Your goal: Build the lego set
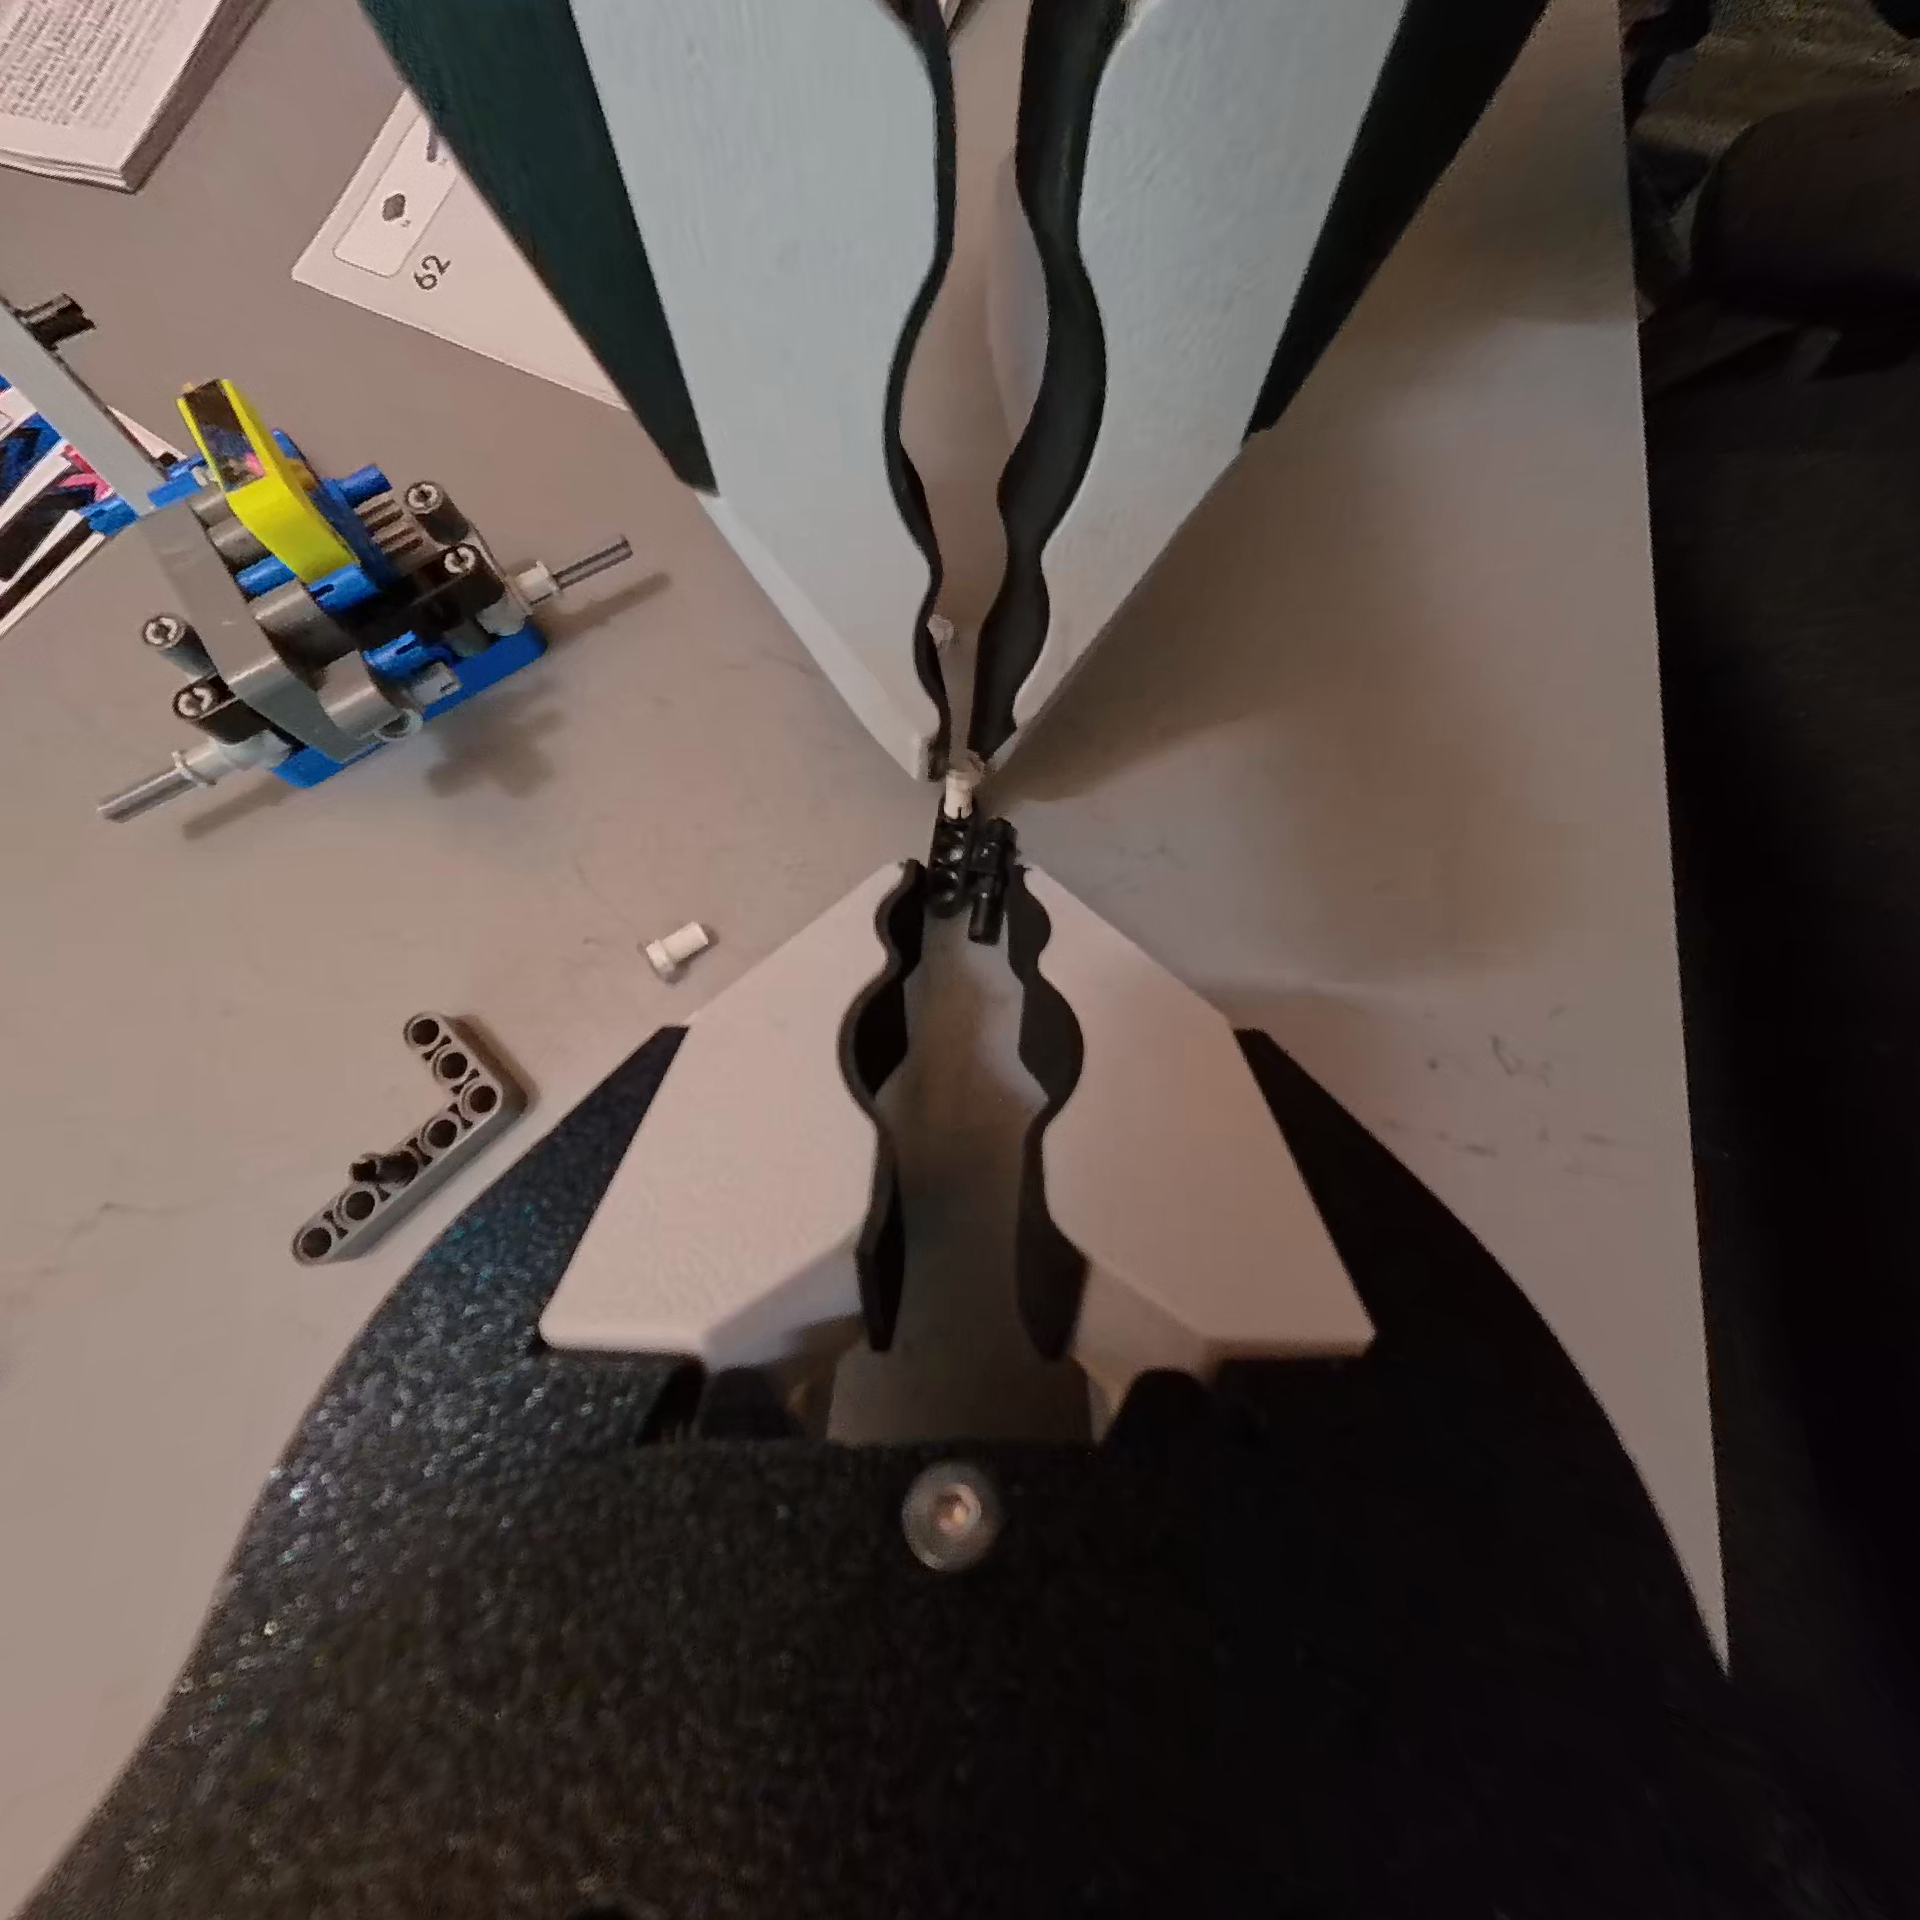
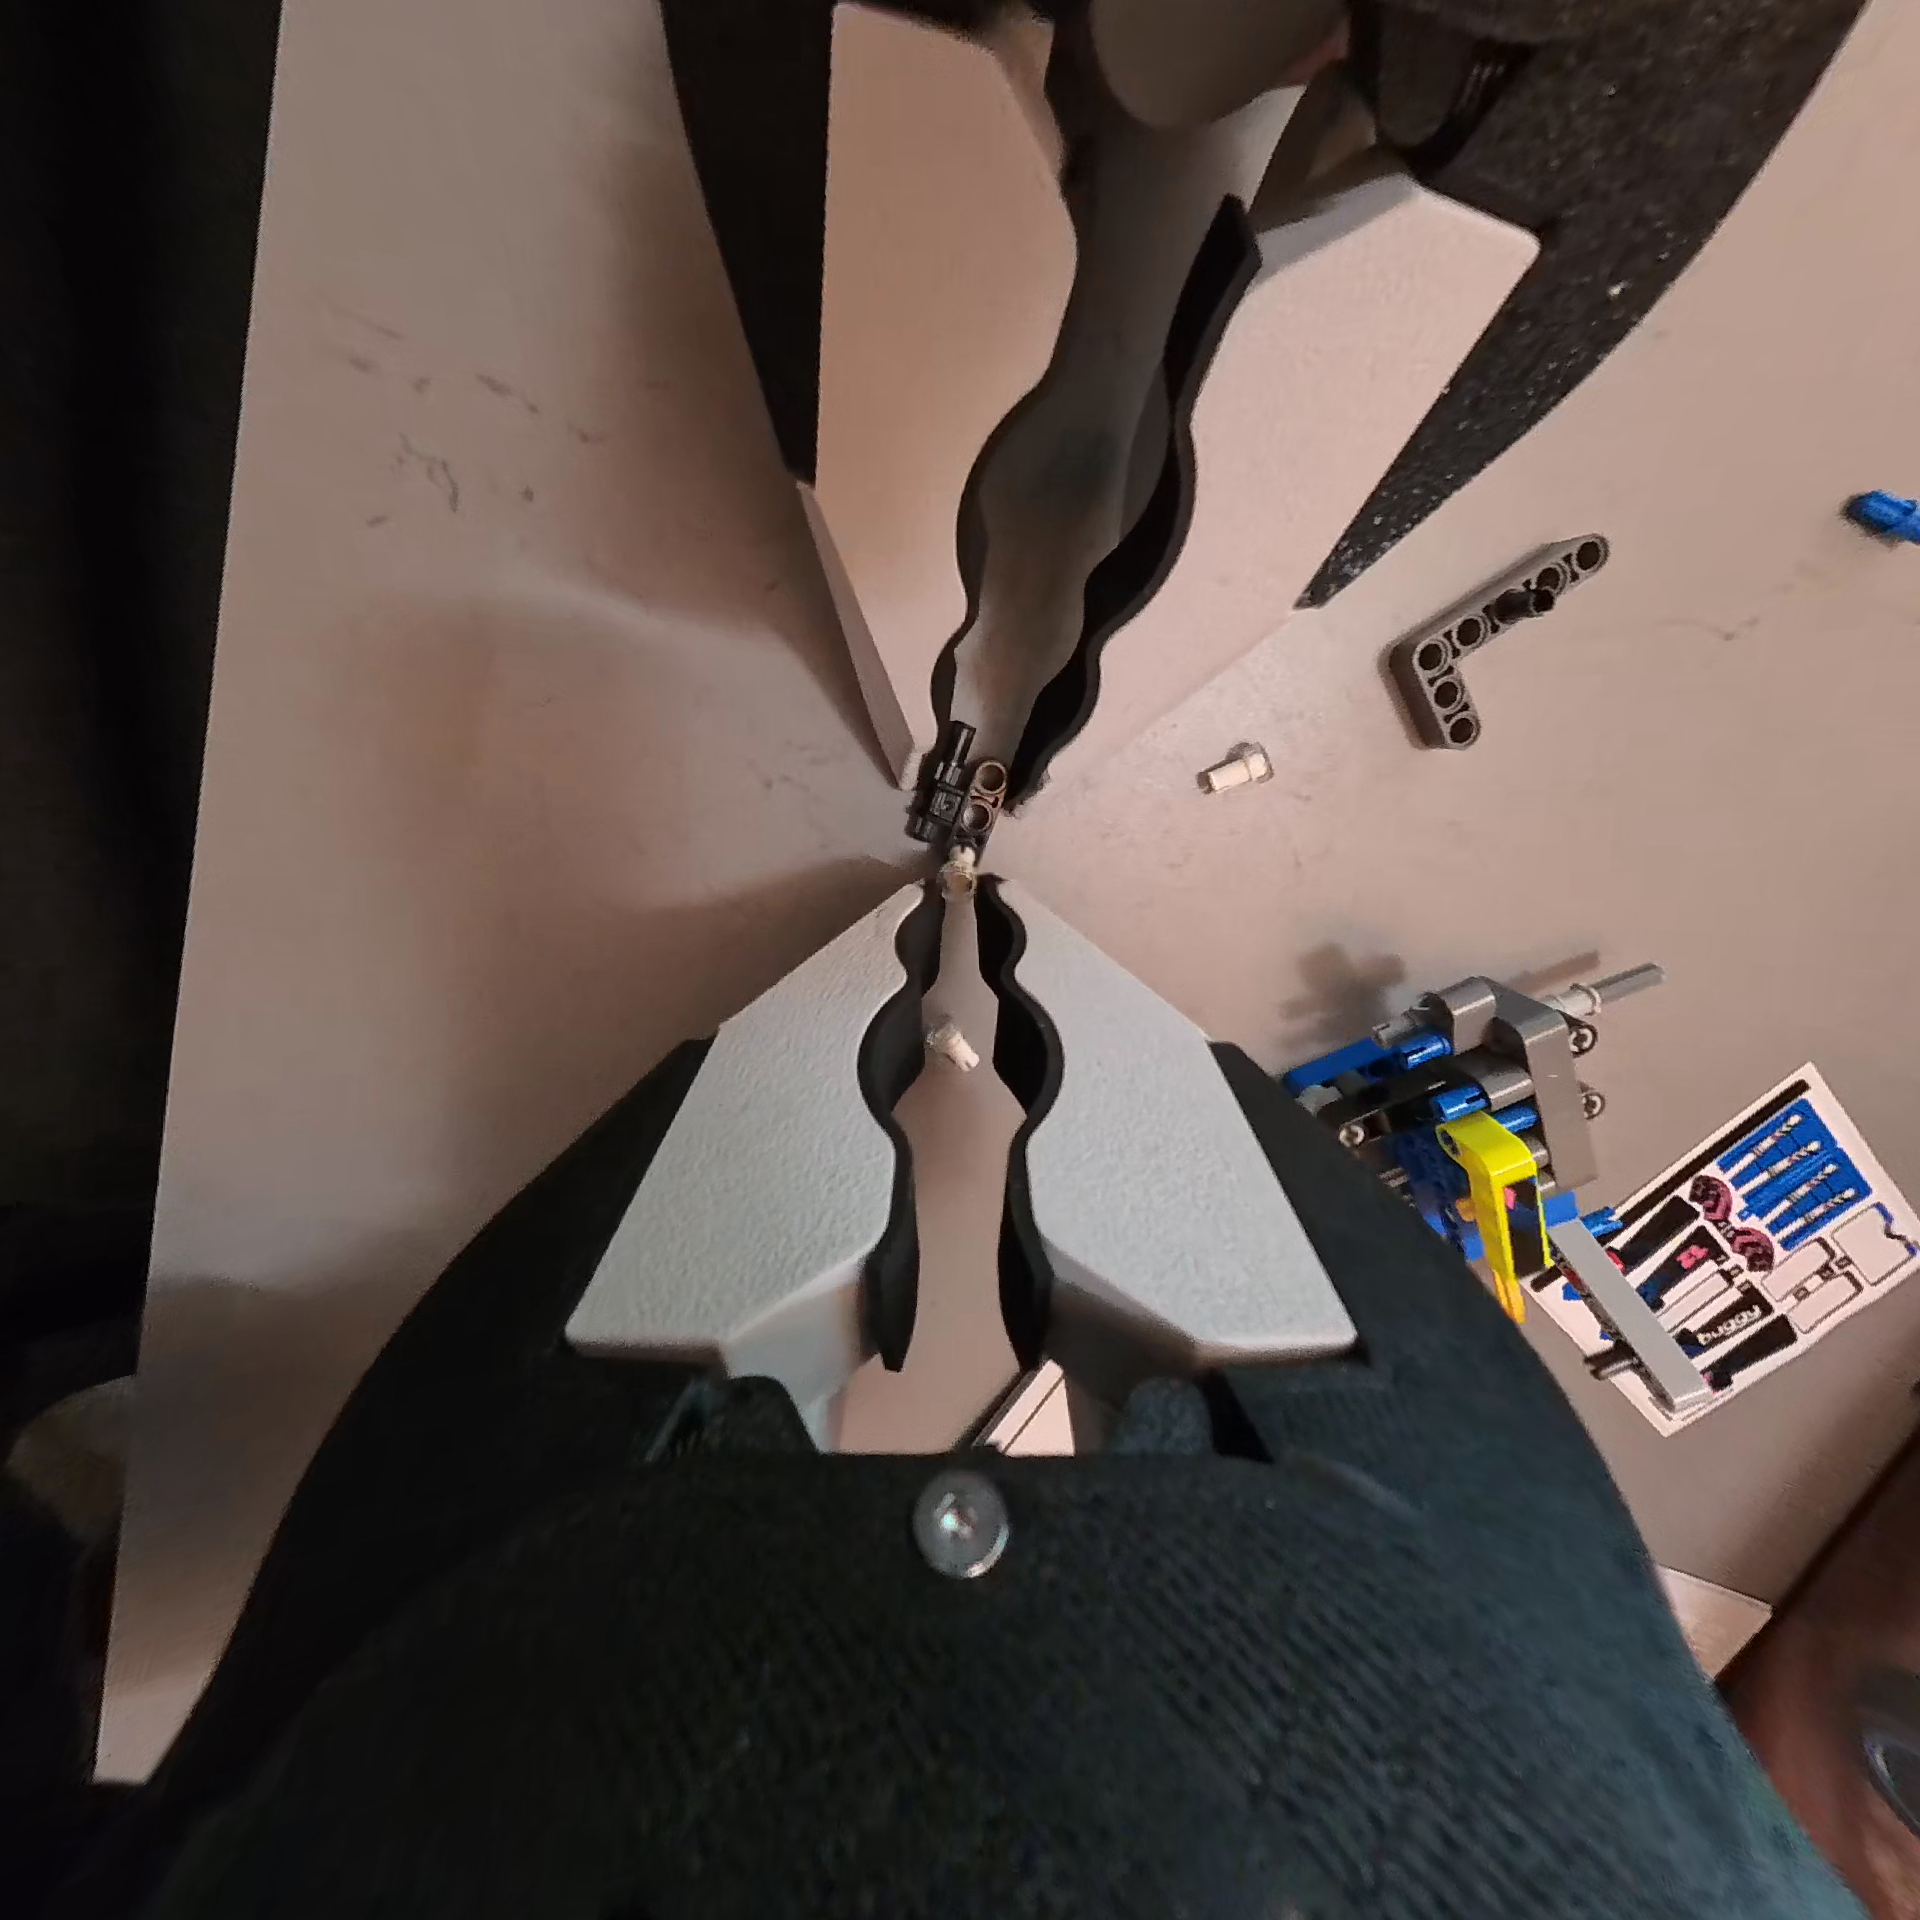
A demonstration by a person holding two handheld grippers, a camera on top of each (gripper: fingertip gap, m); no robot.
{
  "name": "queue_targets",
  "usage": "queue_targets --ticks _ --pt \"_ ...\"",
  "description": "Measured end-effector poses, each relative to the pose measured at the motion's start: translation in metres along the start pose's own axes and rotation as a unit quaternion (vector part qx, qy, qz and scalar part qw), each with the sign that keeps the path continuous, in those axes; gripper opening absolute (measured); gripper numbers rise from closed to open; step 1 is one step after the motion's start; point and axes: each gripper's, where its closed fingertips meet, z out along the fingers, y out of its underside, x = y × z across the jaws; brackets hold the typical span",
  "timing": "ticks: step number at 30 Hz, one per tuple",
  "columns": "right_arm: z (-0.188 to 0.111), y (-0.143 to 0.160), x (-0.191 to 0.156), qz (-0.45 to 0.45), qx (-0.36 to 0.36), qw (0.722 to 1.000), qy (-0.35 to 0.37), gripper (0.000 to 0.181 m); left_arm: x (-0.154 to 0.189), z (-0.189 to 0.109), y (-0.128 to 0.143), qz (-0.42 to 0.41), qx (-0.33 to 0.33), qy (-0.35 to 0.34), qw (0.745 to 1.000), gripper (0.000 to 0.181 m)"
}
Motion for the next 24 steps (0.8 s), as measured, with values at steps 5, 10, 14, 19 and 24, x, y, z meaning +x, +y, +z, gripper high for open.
queue_targets --ticks 5,10,14,19,24 --pt "0.001 -0.001 0.001 -0.012 -0.006 1.000 -0.008 0.006 0.000 0.000 0.000 -0.002 0.001 0.002 1.000 0.013" --pt "0.001 -0.006 0.001 -0.008 0.009 1.000 -0.011 0.006 0.000 0.000 0.000 0.000 0.001 0.000 1.000 0.013" --pt "0.007 -0.013 0.000 0.005 0.038 0.999 -0.008 0.004 0.000 0.000 0.000 0.003 0.001 -0.002 1.000 0.013" --pt "0.006 -0.013 0.001 0.020 0.057 0.998 0.000 0.004 0.000 0.000 0.000 0.005 0.001 -0.004 1.000 0.013" --pt "0.000 -0.007 0.002 0.063 0.106 0.992 0.027 0.004 0.000 0.000 0.000 0.004 0.001 -0.002 1.000 0.013"
